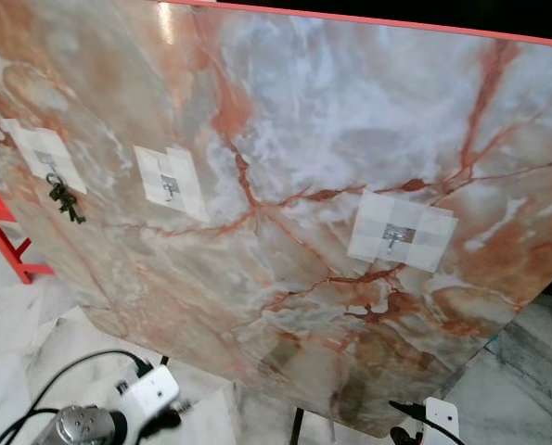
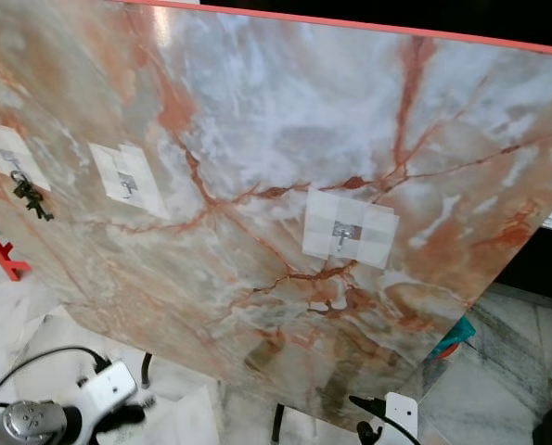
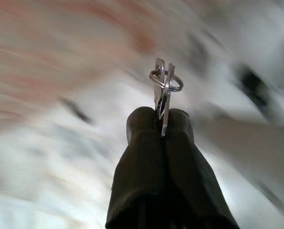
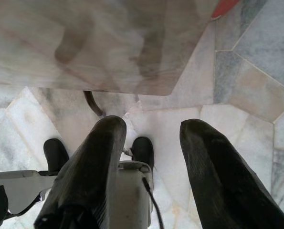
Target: Hang keys on a hook
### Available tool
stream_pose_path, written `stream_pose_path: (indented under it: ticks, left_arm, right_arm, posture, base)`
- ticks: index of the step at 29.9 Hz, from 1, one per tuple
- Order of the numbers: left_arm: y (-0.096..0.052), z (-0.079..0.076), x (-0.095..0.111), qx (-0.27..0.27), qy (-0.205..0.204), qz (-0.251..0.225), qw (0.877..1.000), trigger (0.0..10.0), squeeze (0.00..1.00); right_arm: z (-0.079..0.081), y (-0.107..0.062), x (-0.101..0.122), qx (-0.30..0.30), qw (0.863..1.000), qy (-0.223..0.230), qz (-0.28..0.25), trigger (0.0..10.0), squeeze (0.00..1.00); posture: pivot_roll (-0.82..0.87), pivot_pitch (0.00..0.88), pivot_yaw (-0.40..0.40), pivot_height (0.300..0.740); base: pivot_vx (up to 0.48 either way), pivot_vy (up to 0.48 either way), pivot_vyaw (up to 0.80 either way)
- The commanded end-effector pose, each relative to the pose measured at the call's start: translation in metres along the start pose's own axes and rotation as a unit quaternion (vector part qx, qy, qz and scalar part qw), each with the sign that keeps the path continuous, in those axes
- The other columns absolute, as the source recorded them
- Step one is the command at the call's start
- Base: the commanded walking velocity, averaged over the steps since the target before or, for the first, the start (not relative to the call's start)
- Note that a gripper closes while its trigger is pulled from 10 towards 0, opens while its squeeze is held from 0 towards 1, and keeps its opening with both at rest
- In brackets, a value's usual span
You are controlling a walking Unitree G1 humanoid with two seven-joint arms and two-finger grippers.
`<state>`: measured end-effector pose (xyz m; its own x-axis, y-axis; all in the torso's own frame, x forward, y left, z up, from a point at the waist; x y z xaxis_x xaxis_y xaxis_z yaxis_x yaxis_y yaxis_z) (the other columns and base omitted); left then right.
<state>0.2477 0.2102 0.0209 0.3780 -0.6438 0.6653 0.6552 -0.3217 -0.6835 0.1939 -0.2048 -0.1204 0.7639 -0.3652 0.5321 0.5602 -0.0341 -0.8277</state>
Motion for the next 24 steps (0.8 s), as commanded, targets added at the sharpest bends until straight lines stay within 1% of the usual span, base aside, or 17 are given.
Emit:
stream_pose_path:
  ticks: [1, 2, 3, 4, 6, 7, 8, 10, 13, 14, 16, 17, 18, 19, 21, 22, 24]
  left_arm:
    - [-0.002, 0.015, 0.014, 0.038, -0.042, -0.039, 0.998, 10.0, 0.0]
    - [-0.005, 0.002, 0.016, -0.019, -0.025, -0.042, 0.999, 10.0, 0.0]
    - [-0.008, -0.012, 0.011, -0.072, -0.018, -0.024, 0.997, 10.0, 0.0]
    - [-0.014, -0.03, -0.005, -0.133, 0.0, 0.022, 0.991, 10.0, 0.0]
    - [-0.017, -0.038, -0.021, -0.16, 0.029, 0.064, 0.985, 10.0, 0.0]
    - [-0.021, -0.048, -0.035, -0.191, 0.048, 0.098, 0.976, 10.0, 0.0]
    - [-0.022, -0.05, -0.043, -0.195, 0.06, 0.117, 0.972, 10.0, 0.0]
    - [-0.021, -0.05, -0.05, -0.193, 0.073, 0.131, 0.97, 10.0, 0.0]
    - [-0.015, -0.04, -0.069, -0.153, 0.108, 0.177, 0.966, 10.0, 0.0]
    - [-0.015, -0.042, -0.077, -0.158, 0.115, 0.192, 0.962, 10.0, 0.0]
    - [-0.015, -0.043, -0.08, -0.159, 0.118, 0.196, 0.96, 10.0, 0.0]
    - [-0.009, -0.038, -0.087, -0.125, 0.121, 0.209, 0.962, 10.0, 0.0]
    - [-0.009, -0.038, -0.087, -0.125, 0.121, 0.209, 0.962, 10.0, 0.0]
    - [-0.004, -0.037, -0.096, -0.101, 0.109, 0.221, 0.964, 10.0, 0.0]
    - [-0.003, -0.039, -0.099, -0.096, 0.104, 0.226, 0.964, 10.0, 0.0]
    - [0.001, -0.044, -0.102, -0.09, 0.087, 0.221, 0.967, 10.0, 0.0]
    - [0.007, -0.041, -0.095, -0.06, 0.064, 0.194, 0.977, 10.0, 0.0]
  right_arm:
    - [-0.002, 0.0, -0.002, -0.002, 1.0, 0.001, 0.006, 10.0, 0.0]
    - [-0.002, 0.0, -0.002, -0.002, 1.0, 0.0, 0.006, 10.0, 0.0]
    - [-0.001, 0.0, -0.002, -0.002, 1.0, 0.0, 0.006, 10.0, 0.0]
    - [-0.001, 0.0, -0.003, -0.001, 1.0, -0.001, 0.006, 10.0, 0.0]
    - [-0.001, 0.0, -0.003, -0.001, 1.0, 0.0, 0.006, 10.0, 0.0]
    - [-0.001, 0.0, -0.003, -0.001, 1.0, 0.0, 0.006, 10.0, 0.0]
    - [-0.001, 0.0, -0.003, -0.001, 1.0, -0.001, 0.007, 10.0, 0.0]
    - [-0.001, 0.0, -0.003, 0.0, 1.0, -0.002, 0.007, 10.0, 0.0]
    - [-0.001, 0.0, -0.003, 0.001, 1.0, -0.001, 0.008, 10.0, 0.0]
    - [0.0, 0.0, -0.003, 0.001, 1.0, -0.002, 0.008, 10.0, 0.0]
    - [0.0, 0.0, -0.003, 0.001, 1.0, -0.001, 0.008, 10.0, 0.0]
    - [0.0, 0.0, -0.004, 0.0, 1.0, -0.001, 0.008, 10.0, 0.0]
    - [0.0, 0.0, -0.004, 0.0, 1.0, -0.001, 0.008, 10.0, 0.0]
    - [0.0, 0.0, -0.004, 0.0, 1.0, 0.0, 0.008, 10.0, 0.0]
    - [0.0, 0.0, -0.004, 0.0, 1.0, 0.0, 0.008, 10.0, 0.0]
    - [0.0, 0.0, -0.004, 0.001, 1.0, 0.0, 0.009, 10.0, 0.0]
    - [0.0, 0.0, -0.004, 0.001, 1.0, -0.001, 0.009, 10.0, 0.0]
  posture:
    - [0.13, 0.071, -0.034, 0.74]
    - [0.13, 0.07, -0.036, 0.74]
    - [0.13, 0.069, -0.033, 0.74]
    - [0.13, 0.067, -0.032, 0.74]
    - [0.13, 0.067, -0.032, 0.74]
    - [0.14, 0.067, -0.031, 0.74]
    - [0.14, 0.068, -0.032, 0.74]
    - [0.14, 0.068, -0.032, 0.74]
    - [0.13, 0.07, -0.032, 0.74]
    - [0.13, 0.07, -0.032, 0.74]
    - [0.13, 0.07, -0.032, 0.74]
    - [0.13, 0.07, -0.028, 0.74]
    - [0.13, 0.07, -0.028, 0.74]
    - [0.14, 0.071, -0.028, 0.74]
    - [0.14, 0.071, -0.028, 0.74]
    - [0.13, 0.071, -0.029, 0.74]
    - [0.13, 0.073, -0.031, 0.74]
  base:
    - [0.0, 0.0, 0.0]
    - [0.0, 0.0, 0.0]
    - [0.0, 0.0, 0.0]
    - [0.0, 0.0, 0.0]
    - [0.0, 0.0, 0.0]
    - [0.0, 0.0, 0.0]
    - [0.0, 0.0, 0.0]
    - [0.0, 0.0, 0.0]
    - [0.0, 0.0, 0.0]
    - [0.0, 0.0, 0.0]
    - [0.0, 0.0, 0.0]
    - [0.0, 0.0, 0.0]
    - [0.0, 0.0, 0.0]
    - [0.0, 0.0, 0.0]
    - [0.0, 0.0, 0.0]
    - [0.0, 0.0, 0.0]
    - [0.0, 0.0, 0.0]
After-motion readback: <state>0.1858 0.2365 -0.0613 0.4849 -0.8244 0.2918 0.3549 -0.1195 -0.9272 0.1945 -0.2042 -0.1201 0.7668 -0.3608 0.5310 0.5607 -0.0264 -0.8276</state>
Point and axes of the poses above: a point about 5 cm out from each wrist's last joint towards the gripper, its own y axis pointing out of the wrist towards the gripper, its own x axis along the axis of the wrist's last joint, z = x × y, the point moved 4 cm from there along y, pointing out of the wrist towards the gripper, and after that the axes turned 3 degrees about y, right-handed, at the moved point
